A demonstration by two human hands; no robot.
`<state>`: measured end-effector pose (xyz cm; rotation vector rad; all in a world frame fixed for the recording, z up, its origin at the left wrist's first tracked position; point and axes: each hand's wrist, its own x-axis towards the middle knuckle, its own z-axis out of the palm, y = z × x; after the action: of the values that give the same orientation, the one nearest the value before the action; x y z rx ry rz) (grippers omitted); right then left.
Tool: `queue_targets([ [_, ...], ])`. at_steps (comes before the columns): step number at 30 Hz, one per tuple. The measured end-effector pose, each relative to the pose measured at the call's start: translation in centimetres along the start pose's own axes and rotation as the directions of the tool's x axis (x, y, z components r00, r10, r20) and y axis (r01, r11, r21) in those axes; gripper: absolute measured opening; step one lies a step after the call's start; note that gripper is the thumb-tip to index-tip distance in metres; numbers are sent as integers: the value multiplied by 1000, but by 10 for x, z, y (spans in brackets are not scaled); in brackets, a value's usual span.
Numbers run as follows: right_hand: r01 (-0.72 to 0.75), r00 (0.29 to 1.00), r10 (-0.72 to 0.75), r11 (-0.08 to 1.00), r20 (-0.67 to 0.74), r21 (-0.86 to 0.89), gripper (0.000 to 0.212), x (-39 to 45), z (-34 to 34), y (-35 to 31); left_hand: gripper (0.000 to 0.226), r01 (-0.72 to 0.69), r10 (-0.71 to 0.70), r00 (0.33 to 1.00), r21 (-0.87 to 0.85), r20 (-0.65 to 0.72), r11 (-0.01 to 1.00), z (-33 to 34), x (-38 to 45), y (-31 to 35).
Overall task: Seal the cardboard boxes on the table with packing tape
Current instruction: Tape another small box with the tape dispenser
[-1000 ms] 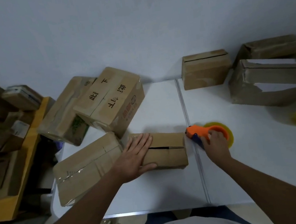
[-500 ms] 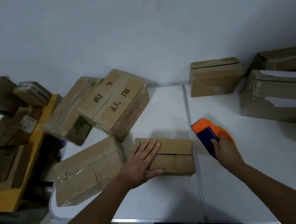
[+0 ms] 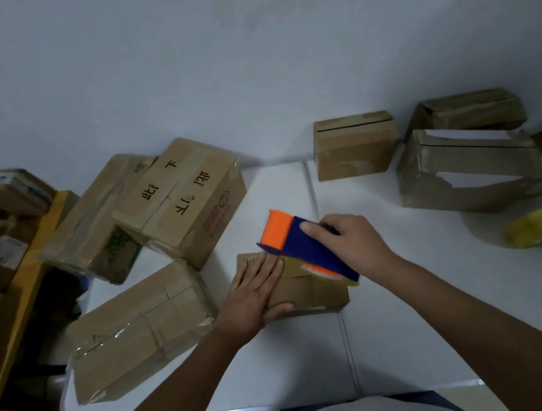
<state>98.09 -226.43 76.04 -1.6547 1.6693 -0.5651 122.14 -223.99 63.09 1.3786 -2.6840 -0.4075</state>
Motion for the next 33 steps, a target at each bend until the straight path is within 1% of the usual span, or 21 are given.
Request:
queue_targets([
  [2, -1, 999, 4, 997, 44, -73, 55, -1, 13, 1, 80, 10, -10, 1000, -29, -13, 1000, 0, -1, 5],
  [5, -3, 1000, 6, 993, 27, -116, 63, 3, 18, 4, 84, 21, -23, 1000, -101, -14, 995, -3, -2, 4],
  [7, 4, 1000, -1, 990, 25, -142, 64, 5, 19, 4, 85, -5, 9, 1000, -121, 25, 993, -12, -1, -8],
  [9, 16, 999, -11, 985, 30, -170, 65, 6, 22, 5, 82, -59, 61, 996, -29, 59, 998, -22, 2, -21],
  [11, 23, 999, -17, 982, 32, -189, 62, 5, 23, 5, 85, -82, 74, 986, 50, 146, 995, -29, 4, -30],
  [13, 19, 999, -13, 983, 33, -184, 57, 5, 22, 5, 84, -84, 78, 974, 17, 212, 996, -32, 6, -33],
  [14, 14, 999, -9, 985, 31, -172, 55, 6, 20, 5, 82, -79, 83, 973, -29, 216, 996, -34, 7, -32],
  [16, -1, 1000, 4, 993, 23, -121, 54, 8, 16, 5, 81, -80, 96, 979, -94, 179, 992, -35, 8, -33],
  [19, 23, 1000, -24, 997, -8, -74, 54, 10, 11, -1, 85, -77, 86, 990, -79, 114, 994, -27, 4, -40],
  [22, 81, 997, -80, 991, 16, -109, 49, 12, 5, -9, 82, -82, 88, 994, -86, 68, 993, -29, 6, -38],
  [24, 104, 994, -95, 977, 56, -186, 49, 14, 1, -11, 81, -108, 113, 992, -96, 47, 989, -33, 12, -29],
  [26, 113, 992, -95, 961, 85, -254, 50, 16, -6, -11, 81, -136, 141, 989, -91, 48, 987, -31, 18, -19],
  [28, 115, 990, -89, 955, 105, -273, 51, 17, -14, -11, 82, -158, 163, 983, -64, 89, 985, -25, 23, -15],
  [31, 125, 980, -84, 964, 180, -234, 52, 21, -25, -16, 83, -147, 155, 980, -69, 124, 987, -24, 27, -15],
  [33, 126, 967, -77, 973, 244, -194, 56, 24, -25, -18, 81, -165, 175, 979, -100, 101, 981, -25, 29, -16],
])
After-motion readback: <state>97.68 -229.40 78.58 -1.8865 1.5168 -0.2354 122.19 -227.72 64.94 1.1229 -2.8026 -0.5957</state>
